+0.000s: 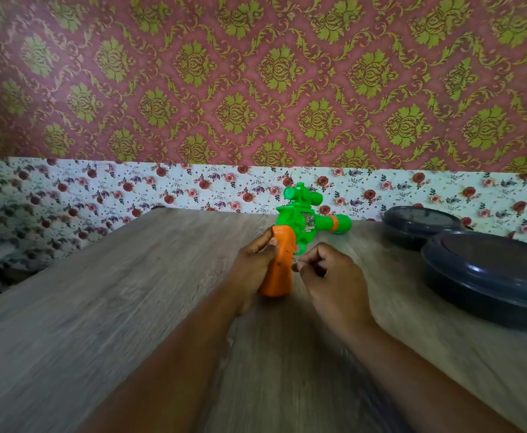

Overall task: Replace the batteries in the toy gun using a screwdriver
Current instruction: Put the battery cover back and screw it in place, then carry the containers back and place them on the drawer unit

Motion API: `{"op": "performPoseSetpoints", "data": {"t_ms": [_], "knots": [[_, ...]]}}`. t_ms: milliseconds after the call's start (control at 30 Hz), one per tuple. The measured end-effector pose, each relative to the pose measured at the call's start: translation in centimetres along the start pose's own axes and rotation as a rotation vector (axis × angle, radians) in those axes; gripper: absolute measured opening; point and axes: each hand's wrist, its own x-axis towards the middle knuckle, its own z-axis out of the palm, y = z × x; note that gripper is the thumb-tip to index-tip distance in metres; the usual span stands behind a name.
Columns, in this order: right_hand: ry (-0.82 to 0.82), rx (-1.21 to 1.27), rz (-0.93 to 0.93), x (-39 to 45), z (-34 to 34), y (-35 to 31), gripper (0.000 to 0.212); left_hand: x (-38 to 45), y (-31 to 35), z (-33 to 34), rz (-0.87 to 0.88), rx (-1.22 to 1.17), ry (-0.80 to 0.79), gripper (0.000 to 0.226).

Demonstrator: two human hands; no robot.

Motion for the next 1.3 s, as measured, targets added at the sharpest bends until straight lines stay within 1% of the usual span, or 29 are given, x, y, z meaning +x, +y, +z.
{"op": "performPoseSetpoints", "data": {"t_ms": [167,267,333,400,533,667,767,933,1000,1067,1133,1200,1300], "knots": [[-0.069,0.030,-0.012,-0.3,0.4,0.4,0.010,-0.1,0.6,-0.2,-0.035,-0.076,0.004,0.039],[-0.100,0.026,-0.017,-0.4,0.7,0.4,0.012,-0.1,0.9,-0.6,-0.069,-0.064,0.044,0.043],[-0.108,0.011,-0.029,-0.4,0.7,0.4,0.009,-0.1,1.0,-0.8,-0.078,-0.058,0.057,0.042],[-0.120,-0.015,-0.044,-0.5,0.7,0.4,0.008,-0.2,1.0,-0.9,-0.075,-0.025,0.078,0.034],[-0.144,-0.057,-0.054,-0.5,0.5,0.3,0.008,-0.1,0.9,-1.3,-0.117,0.049,0.130,0.009],[-0.166,-0.071,-0.035,-0.4,0.5,0.4,0.007,-0.1,1.1,-1.7,-0.204,-0.008,0.138,0.011],[-0.177,-0.063,-0.025,-0.4,0.6,0.4,0.006,0.1,1.0,-1.9,-0.238,0.000,0.151,0.014],[-0.183,-0.057,-0.048,-0.4,0.7,0.4,0.014,0.7,0.7,-1.8,-0.216,0.125,0.225,0.021],[-0.189,-0.055,-0.054,-0.4,0.8,0.6,0.018,0.8,0.7,-1.7,-0.193,0.211,0.257,0.023],[-0.212,-0.061,-0.068,-0.5,1.0,0.8,0.013,0.8,0.7,-1.6,-0.182,0.300,0.276,0.022],[-0.220,-0.064,-0.088,-0.5,1.1,0.9,0.009,0.9,0.6,-1.6,-0.180,0.371,0.274,0.027],[-0.202,-0.035,-0.099,-0.4,1.1,0.9,0.009,1.1,0.6,-1.8,-0.170,0.446,0.285,0.032],[-0.165,-0.011,-0.071,-0.2,0.6,0.7,0.011,0.9,0.9,-1.7,-0.129,0.550,0.320,0.031]]}}
